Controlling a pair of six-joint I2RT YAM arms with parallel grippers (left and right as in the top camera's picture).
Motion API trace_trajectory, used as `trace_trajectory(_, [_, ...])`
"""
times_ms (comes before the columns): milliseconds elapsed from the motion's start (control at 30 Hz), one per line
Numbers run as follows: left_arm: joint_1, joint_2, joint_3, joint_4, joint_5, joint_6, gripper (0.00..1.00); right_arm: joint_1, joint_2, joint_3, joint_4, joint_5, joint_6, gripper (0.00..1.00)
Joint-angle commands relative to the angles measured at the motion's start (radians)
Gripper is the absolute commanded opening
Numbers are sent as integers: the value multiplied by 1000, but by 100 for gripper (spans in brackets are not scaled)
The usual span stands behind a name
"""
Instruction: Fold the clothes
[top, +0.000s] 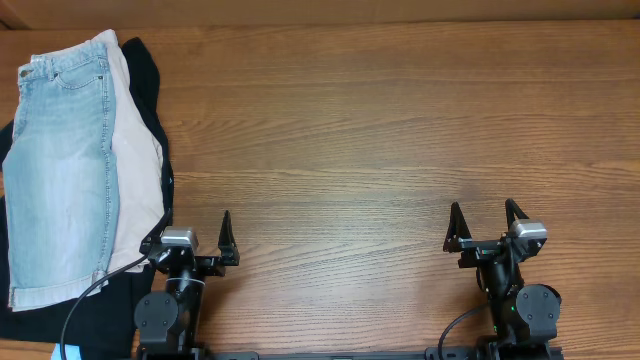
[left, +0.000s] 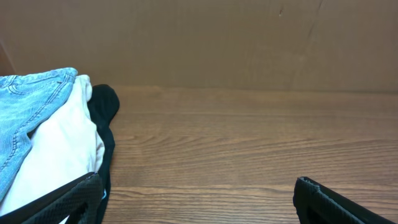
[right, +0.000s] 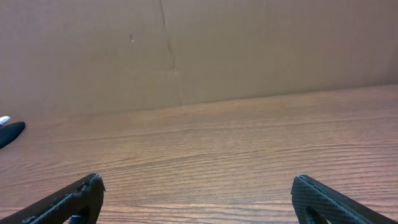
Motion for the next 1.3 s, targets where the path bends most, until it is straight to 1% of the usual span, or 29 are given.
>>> trace_trajectory(0, [5,-8,-3,-2,-7,-16,100,6,-8,-11,7,10,0,100])
trace_trajectory(600, [5,-8,-3,-3,-38,3,100,6,-8,-11,7,10,0,100])
trace_trajectory(700, [5,-8,-3,43,-90,3,100,6,-8,-11,8,6,0,100])
trace_trajectory(800, [5,-8,-3,92,-109,3,100,6,-8,-10,15,-29,0,100])
trace_trajectory(867, [5,-8,-3,166,-142,3,100,6,-8,-10,44,-28,1,100])
trace_trajectory(933, [5,-8,-3,241,-138,3,100,6,-8,-10,90,-29,0,100])
trace_trajectory(1000, [5,-8,-2,281,-138,9,100,6,-8,-9,143,-42,0,100])
trace_trajectory(1100, [5,-8,18,268,-113,15,100,6,-8,23,147,-86,0,100])
trace_trajectory(1133, [5,-8,27,258,-108,36,100,6,-8,38,146,-95,0,100])
trace_trajectory(1200, [5,-4,69,214,-104,93,100,6,-7,75,145,-121,0,100])
trace_trajectory(1267, [5,17,133,151,-103,112,100,6,4,128,145,-149,0,100])
